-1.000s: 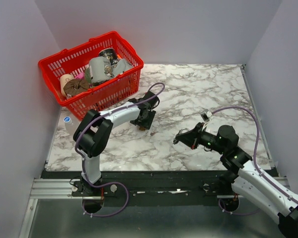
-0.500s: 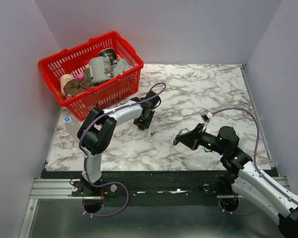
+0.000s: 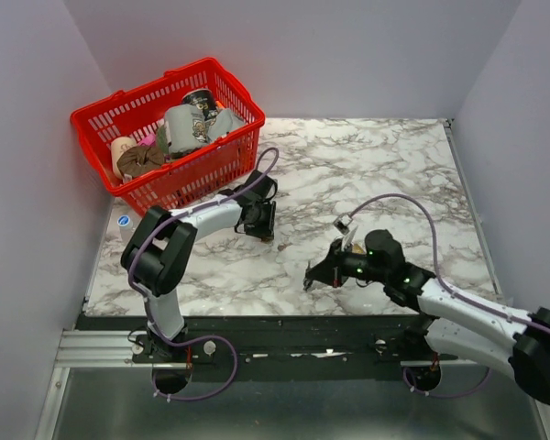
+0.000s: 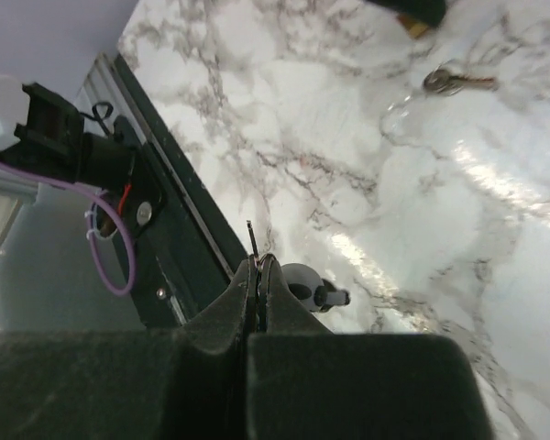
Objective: Unlock with the key
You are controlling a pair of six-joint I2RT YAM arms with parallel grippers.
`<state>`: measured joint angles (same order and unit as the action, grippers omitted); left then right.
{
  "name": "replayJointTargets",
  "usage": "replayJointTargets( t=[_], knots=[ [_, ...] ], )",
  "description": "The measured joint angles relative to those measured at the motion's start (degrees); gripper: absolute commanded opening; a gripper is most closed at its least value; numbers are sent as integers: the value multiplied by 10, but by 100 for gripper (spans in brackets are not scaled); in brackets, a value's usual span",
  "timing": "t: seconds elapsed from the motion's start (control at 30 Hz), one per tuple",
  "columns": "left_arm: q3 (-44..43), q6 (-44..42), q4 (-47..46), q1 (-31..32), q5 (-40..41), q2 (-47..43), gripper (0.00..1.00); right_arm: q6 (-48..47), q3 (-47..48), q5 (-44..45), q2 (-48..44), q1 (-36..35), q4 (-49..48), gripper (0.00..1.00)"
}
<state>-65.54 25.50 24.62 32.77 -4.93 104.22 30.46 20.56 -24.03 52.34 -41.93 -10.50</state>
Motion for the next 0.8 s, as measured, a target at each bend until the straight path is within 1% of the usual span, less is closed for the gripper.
replayJointTargets(
  t=[0.13, 0.27, 0.37, 0.53, 0.8],
  knots=[
    [40, 58, -54, -1, -69, -18, 0, 20, 31, -1, 110, -21, -38, 1],
    [78, 108, -103, -3, -104, -33, 0, 33, 71, -2, 196, -21, -53, 1],
    [108, 136, -134, -7, -110, -50, 0, 40, 105, -9, 247, -21, -53, 1],
    [146, 169, -156, -7, -110, -76, 0, 57, 166, -21, 325, -21, -51, 1],
    [158, 198, -162, -7, -104, -86, 0, 92, 207, -44, 403, -18, -49, 1]
  ],
)
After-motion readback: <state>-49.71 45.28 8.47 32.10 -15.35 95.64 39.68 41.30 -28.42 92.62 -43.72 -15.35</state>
